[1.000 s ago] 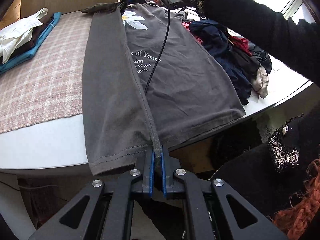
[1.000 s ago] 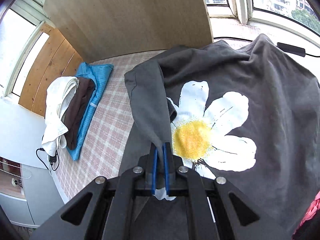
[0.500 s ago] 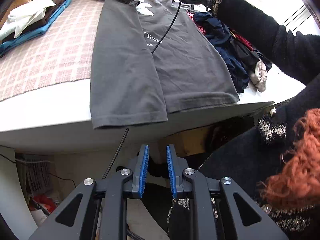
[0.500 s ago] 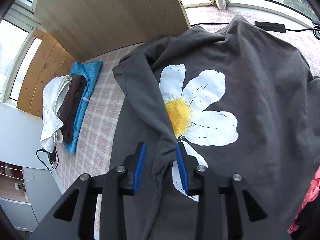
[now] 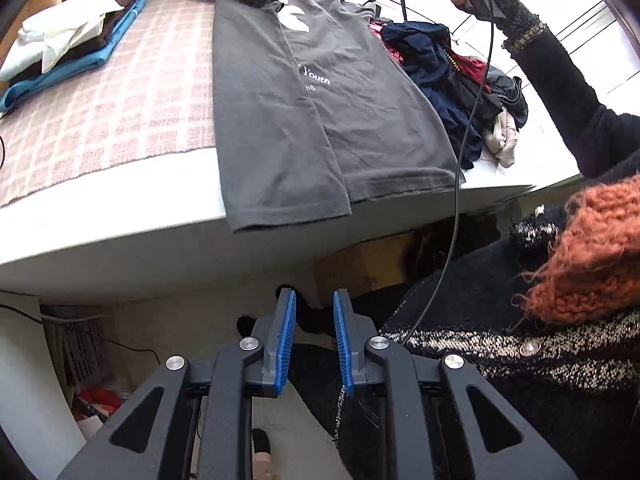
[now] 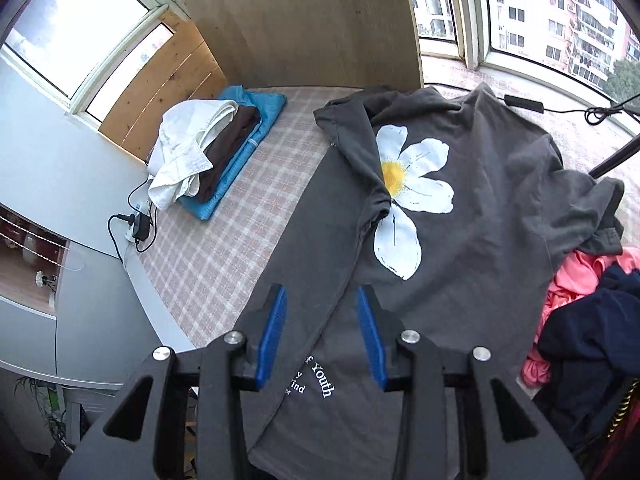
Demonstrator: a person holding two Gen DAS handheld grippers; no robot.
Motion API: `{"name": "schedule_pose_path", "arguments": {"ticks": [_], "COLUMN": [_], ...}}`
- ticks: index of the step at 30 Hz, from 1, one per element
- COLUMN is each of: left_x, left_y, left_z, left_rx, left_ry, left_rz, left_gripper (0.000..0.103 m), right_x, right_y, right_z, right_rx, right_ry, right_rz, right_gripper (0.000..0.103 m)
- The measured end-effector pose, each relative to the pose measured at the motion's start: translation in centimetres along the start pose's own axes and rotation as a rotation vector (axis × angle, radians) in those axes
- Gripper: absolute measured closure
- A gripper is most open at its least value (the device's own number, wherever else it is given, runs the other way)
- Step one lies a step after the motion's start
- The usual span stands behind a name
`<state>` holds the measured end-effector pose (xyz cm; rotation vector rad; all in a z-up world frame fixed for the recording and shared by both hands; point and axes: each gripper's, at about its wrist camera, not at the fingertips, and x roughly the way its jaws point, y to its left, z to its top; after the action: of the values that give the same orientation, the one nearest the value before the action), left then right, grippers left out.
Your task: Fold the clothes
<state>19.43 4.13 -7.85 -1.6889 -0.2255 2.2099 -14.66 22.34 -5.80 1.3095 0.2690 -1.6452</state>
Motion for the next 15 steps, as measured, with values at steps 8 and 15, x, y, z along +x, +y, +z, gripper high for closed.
{"name": "schedule_pose_path", "arguments": {"ticks": [8,15], "left_x": [3.5,12.1], "left_y": [4.8,3.6], "left_z": [11.5,15.7], "left_rx": [-0.013,0.052], "left_ry": [-0.132,0.003], "left_rz": [0.052,0.054], "left_gripper": [0.085,0.086], "right_x": [3.5,16.3], "right_y": [6.0,6.9], "right_z": [7.6,13.6], "right_rx": [-0.183,-0.297], "right_ry": [-0.037,0.087], "right_rz": [-0.154,-0.224], "right_gripper": [0.066,0.066]}}
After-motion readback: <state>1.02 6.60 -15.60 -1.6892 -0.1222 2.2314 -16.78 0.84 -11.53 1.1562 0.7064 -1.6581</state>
